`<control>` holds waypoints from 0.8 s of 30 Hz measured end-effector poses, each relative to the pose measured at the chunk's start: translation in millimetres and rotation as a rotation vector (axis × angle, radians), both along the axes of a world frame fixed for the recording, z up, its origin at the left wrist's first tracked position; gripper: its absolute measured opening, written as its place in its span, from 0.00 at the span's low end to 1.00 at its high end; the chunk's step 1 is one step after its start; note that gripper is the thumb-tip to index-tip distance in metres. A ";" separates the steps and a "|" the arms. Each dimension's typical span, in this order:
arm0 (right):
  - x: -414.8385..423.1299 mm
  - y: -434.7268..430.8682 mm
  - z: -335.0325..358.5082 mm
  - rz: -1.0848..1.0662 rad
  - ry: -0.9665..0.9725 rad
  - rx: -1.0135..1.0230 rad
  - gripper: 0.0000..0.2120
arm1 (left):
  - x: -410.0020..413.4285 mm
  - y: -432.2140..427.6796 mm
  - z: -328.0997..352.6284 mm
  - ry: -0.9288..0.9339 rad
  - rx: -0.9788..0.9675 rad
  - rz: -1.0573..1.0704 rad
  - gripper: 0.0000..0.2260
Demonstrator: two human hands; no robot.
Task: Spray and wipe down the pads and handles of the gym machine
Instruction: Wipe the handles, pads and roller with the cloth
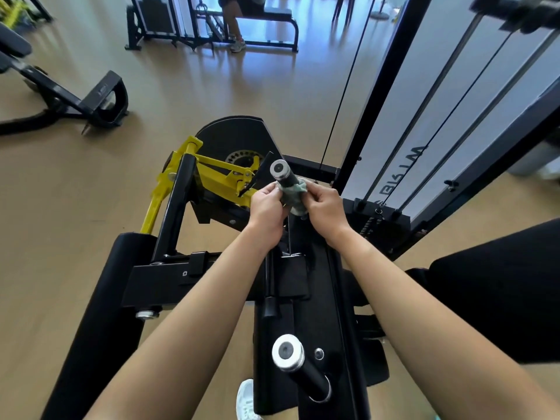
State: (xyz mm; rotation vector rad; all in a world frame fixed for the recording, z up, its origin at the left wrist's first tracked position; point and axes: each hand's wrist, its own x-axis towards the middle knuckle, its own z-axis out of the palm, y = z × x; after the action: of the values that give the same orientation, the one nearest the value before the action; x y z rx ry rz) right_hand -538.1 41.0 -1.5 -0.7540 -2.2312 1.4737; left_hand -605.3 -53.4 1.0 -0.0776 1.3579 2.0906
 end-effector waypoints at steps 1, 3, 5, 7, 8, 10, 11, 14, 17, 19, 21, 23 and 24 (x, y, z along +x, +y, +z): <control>-0.1 -3.8 7.1 0.008 0.031 0.015 0.17 | -1.6 -2.1 3.7 0.010 0.010 0.015 0.13; -1.6 -12.7 22.5 0.061 0.134 0.002 0.16 | -4.2 -8.2 12.2 0.045 0.068 0.063 0.12; -5.9 -16.2 32.7 0.121 0.238 -0.042 0.16 | -9.1 -14.8 18.6 0.099 0.157 0.115 0.12; -8.5 -16.7 36.7 0.146 0.292 -0.060 0.17 | -14.5 -20.5 21.4 0.169 0.218 0.131 0.11; -9.2 -15.2 35.1 0.152 0.298 -0.062 0.17 | -16.3 -21.1 20.1 0.189 0.233 0.123 0.11; -8.3 -10.4 27.8 0.136 0.266 -0.054 0.17 | -16.2 -18.3 10.8 0.167 0.219 0.082 0.11; -6.8 -7.3 21.4 0.116 0.227 -0.028 0.17 | -14.8 -15.6 3.1 0.144 0.185 0.052 0.12; -1.9 2.6 -1.1 0.056 0.057 0.092 0.19 | -8.6 -8.4 -18.2 0.124 0.054 -0.060 0.13; -1.5 9.7 -12.0 0.019 -0.052 0.100 0.21 | -7.2 -5.6 -20.7 0.144 -0.047 -0.154 0.12; -3.5 6.4 -6.3 0.019 -0.049 0.106 0.22 | -9.1 -5.4 -13.8 0.187 -0.094 -0.156 0.14; -3.7 0.1 4.2 0.032 0.018 0.110 0.22 | -10.9 -8.2 -3.1 0.245 -0.122 -0.102 0.17; -2.5 -8.2 18.3 0.046 0.136 0.072 0.21 | -9.0 -14.8 9.7 0.302 -0.102 -0.043 0.18; -1.1 -12.3 25.5 0.046 0.197 0.036 0.20 | -6.7 -19.7 15.4 0.319 -0.083 -0.015 0.16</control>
State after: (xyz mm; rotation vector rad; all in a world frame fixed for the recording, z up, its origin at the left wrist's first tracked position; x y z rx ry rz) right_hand -539.2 28.7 24.0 -0.5244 -2.1335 1.4566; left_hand -612.0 -73.1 16.5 0.2403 1.6253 2.0973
